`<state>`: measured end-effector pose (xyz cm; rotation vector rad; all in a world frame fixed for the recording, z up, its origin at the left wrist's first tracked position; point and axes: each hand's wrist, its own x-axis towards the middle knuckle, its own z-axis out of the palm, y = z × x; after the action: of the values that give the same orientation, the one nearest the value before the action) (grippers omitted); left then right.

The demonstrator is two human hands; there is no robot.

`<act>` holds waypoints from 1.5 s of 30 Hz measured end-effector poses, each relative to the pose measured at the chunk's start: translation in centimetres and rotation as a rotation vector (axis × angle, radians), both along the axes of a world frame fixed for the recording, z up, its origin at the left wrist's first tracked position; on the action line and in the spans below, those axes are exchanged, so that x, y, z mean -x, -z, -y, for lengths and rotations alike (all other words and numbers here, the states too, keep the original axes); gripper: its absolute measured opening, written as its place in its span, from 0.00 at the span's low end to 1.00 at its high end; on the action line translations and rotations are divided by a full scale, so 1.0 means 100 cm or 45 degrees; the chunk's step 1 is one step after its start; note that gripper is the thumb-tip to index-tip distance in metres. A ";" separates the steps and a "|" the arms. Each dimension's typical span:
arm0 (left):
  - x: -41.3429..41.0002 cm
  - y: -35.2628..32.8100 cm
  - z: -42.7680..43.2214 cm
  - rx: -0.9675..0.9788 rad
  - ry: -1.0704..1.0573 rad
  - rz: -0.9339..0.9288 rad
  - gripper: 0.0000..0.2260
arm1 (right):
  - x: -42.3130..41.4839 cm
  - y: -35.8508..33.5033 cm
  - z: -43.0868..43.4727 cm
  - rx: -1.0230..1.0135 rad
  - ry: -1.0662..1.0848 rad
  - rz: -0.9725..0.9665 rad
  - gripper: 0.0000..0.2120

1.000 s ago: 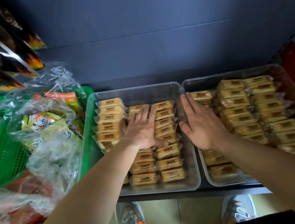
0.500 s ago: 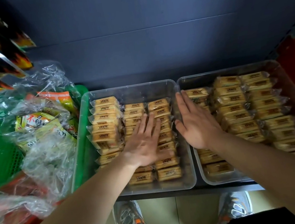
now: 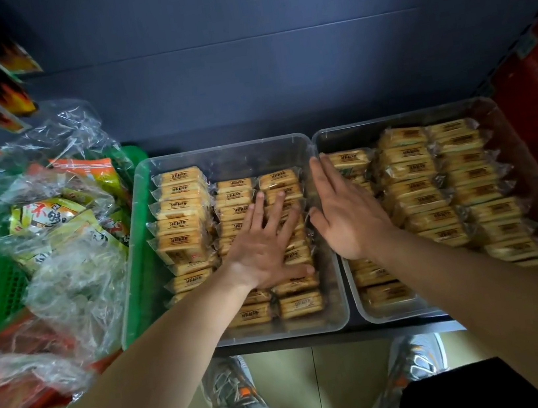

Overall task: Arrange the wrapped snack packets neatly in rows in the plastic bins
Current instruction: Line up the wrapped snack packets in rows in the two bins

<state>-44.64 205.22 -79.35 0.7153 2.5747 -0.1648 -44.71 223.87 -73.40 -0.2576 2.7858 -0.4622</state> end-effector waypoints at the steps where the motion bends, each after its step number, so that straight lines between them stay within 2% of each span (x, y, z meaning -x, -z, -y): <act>1: -0.002 -0.003 0.001 -0.014 0.005 0.011 0.49 | 0.000 -0.001 0.000 -0.001 -0.005 -0.001 0.37; 6: -0.025 -0.010 -0.002 0.031 0.124 0.020 0.49 | -0.001 -0.004 -0.001 0.022 0.009 0.001 0.37; 19: -0.026 -0.005 -0.008 0.074 0.125 0.002 0.49 | -0.001 -0.006 0.001 0.004 0.012 0.011 0.37; 23: -0.036 -0.005 -0.010 0.011 0.114 -0.018 0.48 | -0.001 -0.008 0.000 -0.008 -0.001 0.019 0.37; 31: -0.028 -0.001 -0.012 0.095 0.183 0.044 0.49 | 0.001 -0.006 0.000 -0.014 0.009 0.033 0.37; 34: -0.018 -0.010 -0.002 -0.023 0.229 0.014 0.44 | 0.000 -0.004 -0.001 0.011 0.009 0.036 0.37; 36: -0.006 -0.014 0.008 -0.149 0.157 -0.151 0.41 | 0.000 -0.002 -0.001 0.039 0.007 0.022 0.38; 38: 0.007 -0.015 0.013 -0.133 0.011 -0.263 0.40 | 0.000 0.000 -0.001 0.045 0.016 0.016 0.38; 45: 0.029 0.006 -0.007 -0.095 -0.111 -0.223 0.36 | 0.002 0.000 0.000 0.020 0.010 0.021 0.38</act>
<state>-47.56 205.90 -79.97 0.6396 2.7867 -0.1083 -44.90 223.87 -73.42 -0.2458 2.7692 -0.4855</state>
